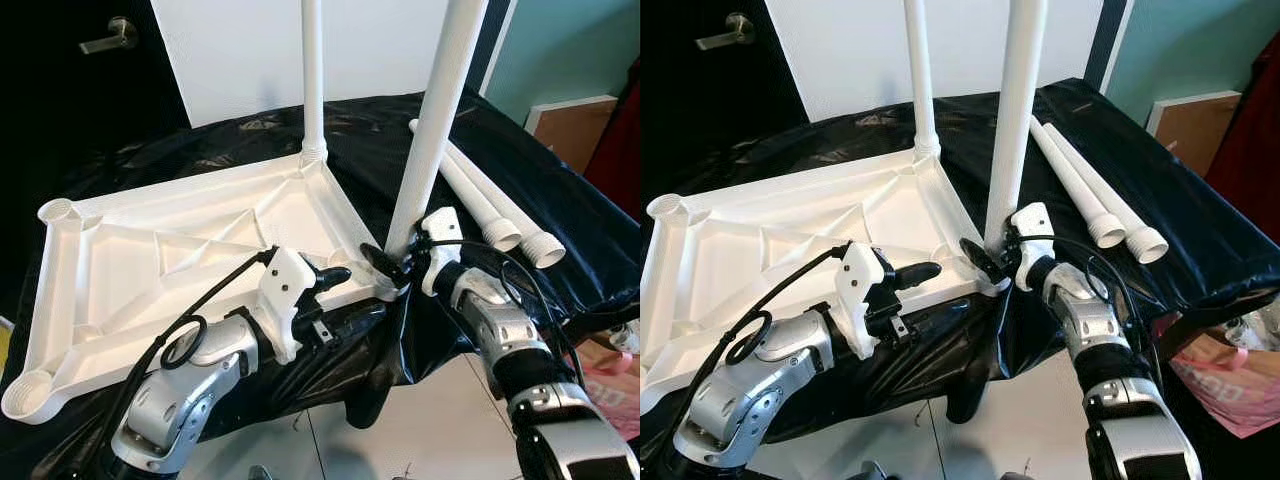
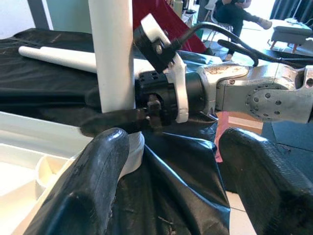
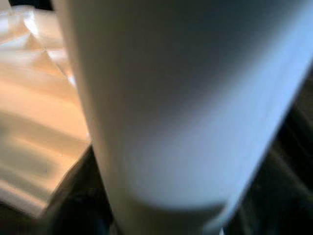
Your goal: Building children table
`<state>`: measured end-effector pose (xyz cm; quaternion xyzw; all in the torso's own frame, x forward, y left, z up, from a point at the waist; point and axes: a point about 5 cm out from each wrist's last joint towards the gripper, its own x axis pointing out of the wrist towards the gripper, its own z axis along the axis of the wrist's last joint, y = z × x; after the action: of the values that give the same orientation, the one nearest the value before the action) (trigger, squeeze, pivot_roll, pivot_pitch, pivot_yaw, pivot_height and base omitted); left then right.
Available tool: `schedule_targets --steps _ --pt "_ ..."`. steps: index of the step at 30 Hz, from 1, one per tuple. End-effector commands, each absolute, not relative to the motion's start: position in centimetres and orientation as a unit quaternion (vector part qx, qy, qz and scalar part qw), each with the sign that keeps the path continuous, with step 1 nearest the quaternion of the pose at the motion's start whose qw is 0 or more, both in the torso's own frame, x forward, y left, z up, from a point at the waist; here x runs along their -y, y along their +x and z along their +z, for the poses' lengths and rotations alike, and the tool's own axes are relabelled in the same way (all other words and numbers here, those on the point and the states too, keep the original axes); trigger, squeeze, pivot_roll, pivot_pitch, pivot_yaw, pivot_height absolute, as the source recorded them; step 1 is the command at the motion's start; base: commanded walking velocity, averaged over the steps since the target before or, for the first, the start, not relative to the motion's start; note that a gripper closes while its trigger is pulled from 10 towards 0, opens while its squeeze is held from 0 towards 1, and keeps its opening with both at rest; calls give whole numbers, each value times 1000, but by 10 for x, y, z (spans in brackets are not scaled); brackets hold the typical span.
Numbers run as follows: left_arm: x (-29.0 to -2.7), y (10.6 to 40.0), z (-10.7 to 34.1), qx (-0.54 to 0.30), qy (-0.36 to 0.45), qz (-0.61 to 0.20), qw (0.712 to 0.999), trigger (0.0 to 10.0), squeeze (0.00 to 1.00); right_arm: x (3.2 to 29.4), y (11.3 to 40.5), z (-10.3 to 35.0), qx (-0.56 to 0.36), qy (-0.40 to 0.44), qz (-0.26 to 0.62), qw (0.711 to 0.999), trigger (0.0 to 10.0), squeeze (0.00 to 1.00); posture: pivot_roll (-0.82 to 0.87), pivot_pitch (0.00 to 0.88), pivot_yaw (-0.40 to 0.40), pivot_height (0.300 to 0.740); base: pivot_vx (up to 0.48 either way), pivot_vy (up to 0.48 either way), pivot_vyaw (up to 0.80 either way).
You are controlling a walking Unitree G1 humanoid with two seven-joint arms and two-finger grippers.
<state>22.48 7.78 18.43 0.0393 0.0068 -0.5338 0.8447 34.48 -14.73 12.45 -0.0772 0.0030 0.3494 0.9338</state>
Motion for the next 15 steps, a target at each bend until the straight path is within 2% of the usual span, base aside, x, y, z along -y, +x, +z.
schedule_targets --steps 1,11,12,15 --pt "-77 225 184 -8 41 -543 839 10000 0 148 343 117 -19 -84 360 929 0 0 -18 20 0 740 0 0 0" --pt "-77 223 184 -9 41 -543 838 10000 0 153 343 112 -27 -68 360 930 0 0 -20 13 -1 740 0 0 0" --pt "-77 224 184 -9 42 -545 838 10000 0 154 344 111 -28 -64 352 933 10000 0 -22 10 -1 740 0 0 0" --pt "-76 224 183 -10 41 -546 836 10000 0 155 345 109 -31 -57 328 943 10000 0 -20 4 -3 740 0 0 0"
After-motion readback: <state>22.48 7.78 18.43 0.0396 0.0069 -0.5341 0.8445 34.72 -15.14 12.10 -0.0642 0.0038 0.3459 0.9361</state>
